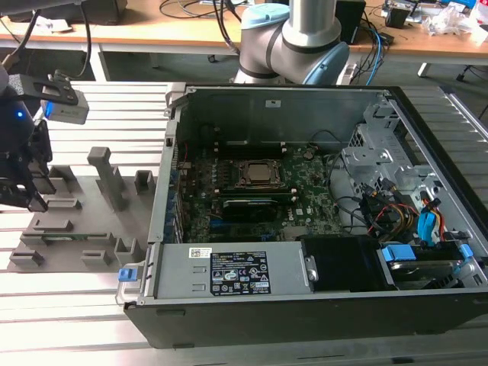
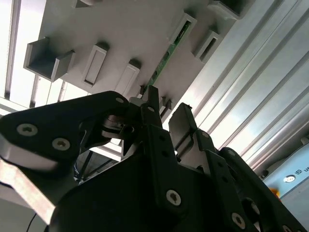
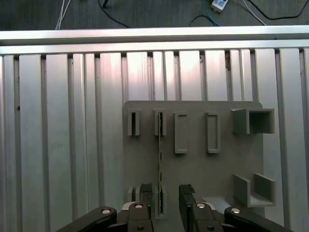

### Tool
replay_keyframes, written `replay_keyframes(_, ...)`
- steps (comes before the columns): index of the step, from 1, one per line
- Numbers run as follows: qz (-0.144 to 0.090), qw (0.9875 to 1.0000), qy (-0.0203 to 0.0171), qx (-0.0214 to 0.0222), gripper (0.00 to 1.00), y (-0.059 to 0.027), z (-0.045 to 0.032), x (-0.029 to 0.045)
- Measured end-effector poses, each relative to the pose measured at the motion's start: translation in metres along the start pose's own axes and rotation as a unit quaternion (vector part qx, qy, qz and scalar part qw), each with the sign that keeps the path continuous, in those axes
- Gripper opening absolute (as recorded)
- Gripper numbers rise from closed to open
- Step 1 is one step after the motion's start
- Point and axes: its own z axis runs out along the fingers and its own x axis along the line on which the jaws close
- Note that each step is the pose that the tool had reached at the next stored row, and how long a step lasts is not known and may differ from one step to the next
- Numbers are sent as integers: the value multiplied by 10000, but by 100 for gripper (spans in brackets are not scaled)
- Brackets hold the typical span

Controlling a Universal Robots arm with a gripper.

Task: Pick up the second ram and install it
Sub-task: 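Pick up the second ram and move it above second insertion slot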

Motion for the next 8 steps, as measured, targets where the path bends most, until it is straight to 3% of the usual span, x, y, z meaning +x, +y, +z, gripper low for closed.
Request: replay_keyframes(8,-11,10000,1,0,36,-4,87,2)
